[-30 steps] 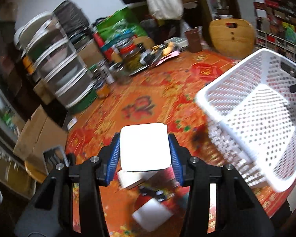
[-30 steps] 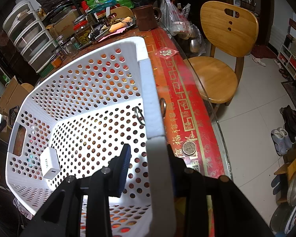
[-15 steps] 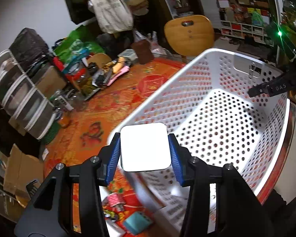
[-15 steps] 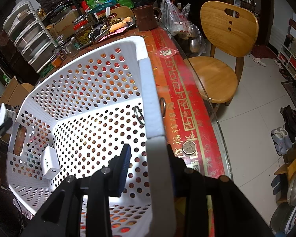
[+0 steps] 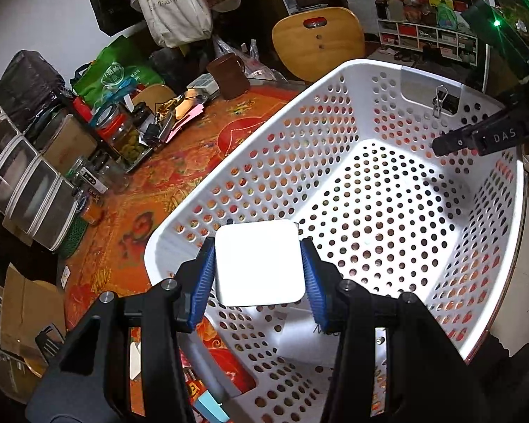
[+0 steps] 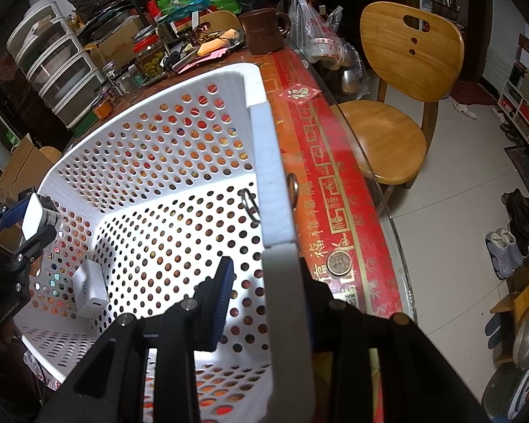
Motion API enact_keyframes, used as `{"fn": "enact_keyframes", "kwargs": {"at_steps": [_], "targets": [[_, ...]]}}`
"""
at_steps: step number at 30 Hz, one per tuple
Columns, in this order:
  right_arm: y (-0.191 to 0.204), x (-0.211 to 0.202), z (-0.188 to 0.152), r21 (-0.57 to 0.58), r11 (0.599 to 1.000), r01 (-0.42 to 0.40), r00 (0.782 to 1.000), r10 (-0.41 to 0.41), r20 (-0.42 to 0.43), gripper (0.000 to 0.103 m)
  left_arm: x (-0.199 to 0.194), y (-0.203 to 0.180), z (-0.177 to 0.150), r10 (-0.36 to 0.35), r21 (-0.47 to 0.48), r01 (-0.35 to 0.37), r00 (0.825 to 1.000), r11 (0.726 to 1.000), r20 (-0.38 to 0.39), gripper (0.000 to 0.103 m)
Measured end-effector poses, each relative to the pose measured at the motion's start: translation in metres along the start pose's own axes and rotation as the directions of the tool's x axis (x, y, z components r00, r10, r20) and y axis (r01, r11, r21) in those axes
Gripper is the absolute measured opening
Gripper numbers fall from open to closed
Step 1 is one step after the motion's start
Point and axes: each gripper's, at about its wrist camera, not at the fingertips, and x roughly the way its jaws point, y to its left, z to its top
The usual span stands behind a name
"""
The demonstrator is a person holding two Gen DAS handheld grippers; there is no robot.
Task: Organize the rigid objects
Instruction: 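Move the square white adapter into the basket and release it, then grasp another square white adapter with the left gripper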
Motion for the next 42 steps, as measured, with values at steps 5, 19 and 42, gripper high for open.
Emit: {"fn": "enact_keyframes", "kwargs": {"at_steps": [5,19,42], "targets": [[0.000,0.000,0.000,0.001,1.000,0.001,1.000,-0.001,0.000,0.033,-0.004,0.002,-0.003,0.006,-0.001,-0.006,1.000,1.000,0.023,0.063],[0.001,-0.001,0.000,-0.003,1.000,0.009,1.000,-0.009,-0.003,0.033,-0.055,0.035,-0.027,0.069,-0.057,-0.061,0.988,0.996,0.136,0.102],[0.000,0.000,0.000,-0.002,1.000,0.013,1.000,-0.013,-0.003,0.033,0.064,0.233,-0.198,0.021,-0.650,-0.206,0.960,0.732,-0.280,0.100]]}}
